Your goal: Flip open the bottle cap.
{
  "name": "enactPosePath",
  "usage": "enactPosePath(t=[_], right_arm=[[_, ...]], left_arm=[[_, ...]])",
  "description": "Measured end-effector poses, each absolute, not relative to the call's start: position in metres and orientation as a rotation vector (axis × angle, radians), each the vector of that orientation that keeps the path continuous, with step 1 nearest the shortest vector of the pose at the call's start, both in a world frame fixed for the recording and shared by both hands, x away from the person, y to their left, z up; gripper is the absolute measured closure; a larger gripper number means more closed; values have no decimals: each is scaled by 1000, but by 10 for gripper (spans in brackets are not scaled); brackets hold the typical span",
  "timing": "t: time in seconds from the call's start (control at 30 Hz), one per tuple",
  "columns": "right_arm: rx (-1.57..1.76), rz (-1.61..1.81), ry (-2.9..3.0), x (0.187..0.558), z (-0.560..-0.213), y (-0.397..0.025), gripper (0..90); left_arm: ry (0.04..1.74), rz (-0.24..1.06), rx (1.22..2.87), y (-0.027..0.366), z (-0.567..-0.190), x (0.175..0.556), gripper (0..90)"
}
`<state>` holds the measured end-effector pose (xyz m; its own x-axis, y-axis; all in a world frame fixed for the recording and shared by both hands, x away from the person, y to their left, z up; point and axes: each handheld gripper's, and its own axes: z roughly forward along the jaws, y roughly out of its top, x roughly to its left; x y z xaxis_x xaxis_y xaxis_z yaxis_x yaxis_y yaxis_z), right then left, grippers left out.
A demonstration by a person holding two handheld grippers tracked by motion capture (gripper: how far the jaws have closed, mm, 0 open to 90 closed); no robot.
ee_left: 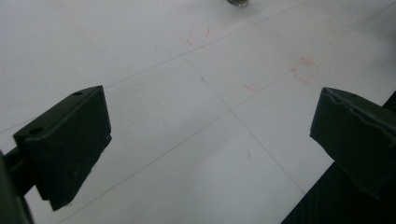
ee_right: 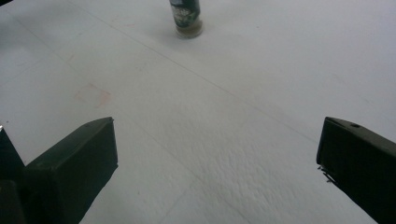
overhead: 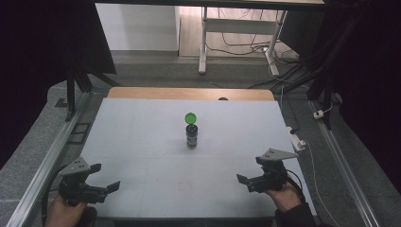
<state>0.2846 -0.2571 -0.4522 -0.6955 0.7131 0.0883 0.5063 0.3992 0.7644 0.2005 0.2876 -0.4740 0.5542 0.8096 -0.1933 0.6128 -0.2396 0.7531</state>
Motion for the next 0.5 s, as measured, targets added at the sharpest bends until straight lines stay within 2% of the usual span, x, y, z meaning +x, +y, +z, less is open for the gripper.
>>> enactPosePath(t=[0.5], right_arm=[[1241,1142,2305,256,-456,-298,0]], left_arm=[[1216,344,1986,295,-478,189,0]])
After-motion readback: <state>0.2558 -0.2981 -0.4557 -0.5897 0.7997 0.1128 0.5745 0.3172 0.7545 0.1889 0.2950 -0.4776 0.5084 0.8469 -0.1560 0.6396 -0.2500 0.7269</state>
